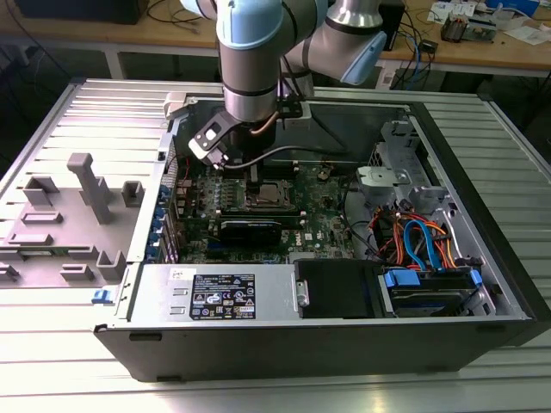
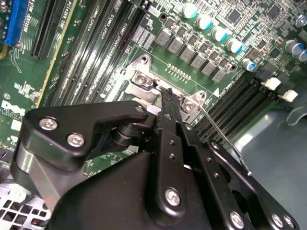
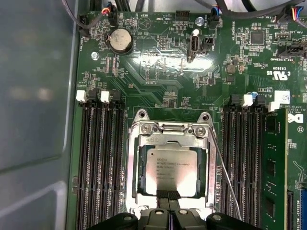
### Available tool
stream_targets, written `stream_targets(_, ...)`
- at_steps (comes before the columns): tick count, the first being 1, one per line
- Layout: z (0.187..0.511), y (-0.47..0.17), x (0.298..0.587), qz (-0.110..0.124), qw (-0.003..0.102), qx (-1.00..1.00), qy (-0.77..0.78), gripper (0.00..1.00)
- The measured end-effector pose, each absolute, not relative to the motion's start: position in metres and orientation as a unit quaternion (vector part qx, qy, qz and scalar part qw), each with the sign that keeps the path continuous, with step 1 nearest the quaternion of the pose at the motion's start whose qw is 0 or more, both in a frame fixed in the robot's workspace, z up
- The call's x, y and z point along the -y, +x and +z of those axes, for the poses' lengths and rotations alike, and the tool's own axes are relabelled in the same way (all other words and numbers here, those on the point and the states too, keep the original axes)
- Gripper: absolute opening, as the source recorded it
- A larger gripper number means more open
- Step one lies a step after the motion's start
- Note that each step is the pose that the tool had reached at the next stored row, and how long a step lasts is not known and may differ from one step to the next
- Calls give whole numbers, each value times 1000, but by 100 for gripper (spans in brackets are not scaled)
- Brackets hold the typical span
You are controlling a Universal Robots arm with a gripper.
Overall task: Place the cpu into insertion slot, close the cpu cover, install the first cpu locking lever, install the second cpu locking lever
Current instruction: 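Close the cpu cover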
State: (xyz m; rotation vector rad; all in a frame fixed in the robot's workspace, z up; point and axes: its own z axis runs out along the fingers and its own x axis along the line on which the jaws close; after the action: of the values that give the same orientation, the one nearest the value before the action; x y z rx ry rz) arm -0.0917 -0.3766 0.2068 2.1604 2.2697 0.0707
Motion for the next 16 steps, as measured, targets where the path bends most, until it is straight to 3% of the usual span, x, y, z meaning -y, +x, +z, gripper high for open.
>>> stream_targets(16,212,-69,377,22,4,-724,689,11)
